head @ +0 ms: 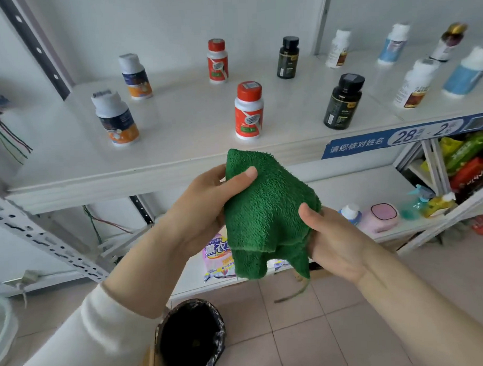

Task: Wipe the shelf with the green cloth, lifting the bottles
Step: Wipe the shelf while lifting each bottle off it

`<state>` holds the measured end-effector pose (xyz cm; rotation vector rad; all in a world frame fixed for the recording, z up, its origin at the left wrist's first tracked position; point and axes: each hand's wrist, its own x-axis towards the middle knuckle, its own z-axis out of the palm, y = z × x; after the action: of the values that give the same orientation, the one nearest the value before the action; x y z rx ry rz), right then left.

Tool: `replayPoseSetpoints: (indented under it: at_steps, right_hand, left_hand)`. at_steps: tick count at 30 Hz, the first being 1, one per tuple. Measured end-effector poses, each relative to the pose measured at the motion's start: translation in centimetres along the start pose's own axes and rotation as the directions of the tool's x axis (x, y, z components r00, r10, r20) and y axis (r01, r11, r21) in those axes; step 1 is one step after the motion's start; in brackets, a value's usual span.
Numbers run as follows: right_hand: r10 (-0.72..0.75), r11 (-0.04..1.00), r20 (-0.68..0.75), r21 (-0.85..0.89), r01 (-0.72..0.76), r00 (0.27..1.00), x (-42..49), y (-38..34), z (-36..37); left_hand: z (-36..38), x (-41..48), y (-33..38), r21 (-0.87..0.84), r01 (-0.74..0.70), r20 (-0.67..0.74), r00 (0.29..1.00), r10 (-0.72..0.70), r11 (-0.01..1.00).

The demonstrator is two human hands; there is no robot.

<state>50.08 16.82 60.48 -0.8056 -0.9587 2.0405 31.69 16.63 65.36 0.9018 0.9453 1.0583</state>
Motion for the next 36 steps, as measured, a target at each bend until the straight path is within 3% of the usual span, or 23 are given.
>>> replayPoseSetpoints:
  at_steps: [2, 6, 9, 12, 15, 18, 22, 24, 25, 27, 29, 30, 36]
  right_hand:
    - [-0.036, 0.999, -0.121, -0.042, 0.031, 0.992, -0.2, -1.5, 0.4]
    - [-0.204, 0.953, -0.277, -0.275, 0.126, 0.939, -0.3, -5.9, 0.7]
    - [-0.301, 0.813, -0.124, -0.551, 0.186, 0.945, 0.1, -10.9, 0.8]
    - [-0.311, 0.478, 0.010, -0.863, 0.166, 0.950, 1.6, -15.7, 0.3]
    - [-0.390, 0.185, 0.027, -0.977, 0.107, 0.920, 4.5, -20.0, -0.2]
    - [-0.404, 0.085, 0.091, -0.987, 0.137, 0.910, 8.6, -24.1, -1.2]
    - [-0.382, 0.117, 0.125, -0.976, 0.181, 0.916, 14.6, -27.7, -2.8]
    - [-0.401, -0.007, 0.220, -0.971, 0.238, 0.889, 17.3, -28.3, -4.2]
    - [-0.345, -0.093, 0.284, -0.959, 0.269, 0.894, 18.4, -28.1, -5.0]
    - [-0.022, -0.245, 0.357, -0.907, 0.342, 0.934, 20.0, -27.2, -6.5]
    - [0.308, -0.320, 0.306, -0.858, 0.401, 0.901, 21.1, -26.1, -7.7]
    - [0.381, -0.327, 0.289, -0.846, 0.421, 0.878, 21.6, -25.8, -8.0]
    - [0.473, -0.307, 0.382, -0.773, 0.555, 0.794, 25.0, -25.1, -8.1]
  left_hand:
    - [0.1, 0.5, 1.1, 0.000, 0.020, 0.045, 0.999, -0.020, 1.000]
    - [0.5, 2.4, 3.6, 0.174, -0.042, -0.033, 0.998, 0.049, 0.984]
    - [1.6, 4.5, 6.0, 0.296, -0.118, -0.054, 0.989, 0.140, 0.948]
    - [2.6, 7.1, 9.2, 0.330, -0.188, -0.024, 0.978, 0.207, 0.925]
    - [3.4, 10.2, 11.7, 0.326, -0.175, -0.020, 0.981, 0.192, 0.929]
    - [3.8, 14.6, 13.4, 0.440, -0.139, -0.088, 0.977, 0.197, 0.887]
    - [1.9, 19.7, 15.0, 0.682, -0.012, -0.261, 0.930, 0.258, 0.732]
    - [0.6, 21.3, 15.5, 0.766, 0.024, -0.310, 0.889, 0.337, 0.642]
    - [0.1, 21.9, 15.7, 0.811, 0.033, -0.308, 0.873, 0.379, 0.583]
    - [-1.0, 23.0, 16.0, 0.893, 0.058, -0.277, 0.854, 0.441, 0.447]
    - [-1.8, 24.2, 16.2, 0.947, 0.079, -0.227, 0.850, 0.475, 0.312]
    - [-2.2, 24.8, 16.2, 0.962, 0.084, -0.204, 0.854, 0.479, 0.259]
    - [-4.5, 29.0, 16.8, 0.986, 0.119, -0.157, 0.893, 0.422, 0.115]
